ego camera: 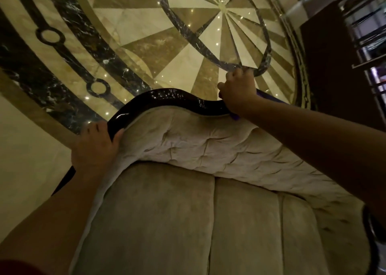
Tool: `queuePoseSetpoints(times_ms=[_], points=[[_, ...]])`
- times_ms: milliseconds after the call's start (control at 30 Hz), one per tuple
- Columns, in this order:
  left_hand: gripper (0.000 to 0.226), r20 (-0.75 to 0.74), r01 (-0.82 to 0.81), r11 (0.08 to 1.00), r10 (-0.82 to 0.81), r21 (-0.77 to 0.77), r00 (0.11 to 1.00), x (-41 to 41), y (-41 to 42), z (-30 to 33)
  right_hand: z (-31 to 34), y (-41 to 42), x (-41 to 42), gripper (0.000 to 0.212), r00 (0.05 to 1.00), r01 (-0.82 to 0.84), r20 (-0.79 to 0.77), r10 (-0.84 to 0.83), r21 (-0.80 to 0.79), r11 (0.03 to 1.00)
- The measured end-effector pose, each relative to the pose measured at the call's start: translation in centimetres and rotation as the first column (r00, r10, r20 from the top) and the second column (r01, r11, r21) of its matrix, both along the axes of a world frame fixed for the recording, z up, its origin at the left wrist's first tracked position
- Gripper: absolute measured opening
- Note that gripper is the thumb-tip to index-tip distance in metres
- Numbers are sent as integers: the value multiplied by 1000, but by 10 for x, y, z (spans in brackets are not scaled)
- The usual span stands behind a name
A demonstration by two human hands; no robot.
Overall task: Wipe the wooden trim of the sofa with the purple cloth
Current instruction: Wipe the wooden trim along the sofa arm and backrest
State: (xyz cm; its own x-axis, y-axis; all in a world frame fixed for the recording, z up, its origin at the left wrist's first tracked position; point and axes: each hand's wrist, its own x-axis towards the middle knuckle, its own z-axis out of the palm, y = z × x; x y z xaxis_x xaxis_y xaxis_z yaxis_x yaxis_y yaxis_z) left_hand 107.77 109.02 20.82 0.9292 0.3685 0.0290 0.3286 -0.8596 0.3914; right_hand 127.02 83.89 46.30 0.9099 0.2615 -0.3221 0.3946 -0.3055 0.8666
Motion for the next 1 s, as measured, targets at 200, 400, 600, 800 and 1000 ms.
queuePoseSetpoints(times_ms=[200,400,600,800,1000], points=[[59,8,17,1000,-17,-6,1000,2,1,-6,44,-10,-14,53,997,-60,67,45,229,971],[57,-78,-230,920,216,-318,973,-28,-10,17,85,-19,-70,44,995,23,65,-79,607,794],[50,-8,-179,650,257,-739,966,-64,-36,98,76,-59,-176,41,948,238,-158,-277,928,287],[35,-42,5,225,-204,-974,978,-101,-125,215,59,-82,-280,44,903,173,-207,-376,977,-123],[49,-15,-42,-42,-499,-998,866,-172,-211,294,87,-130,-396,43,906,157,-240,-348,955,-252]])
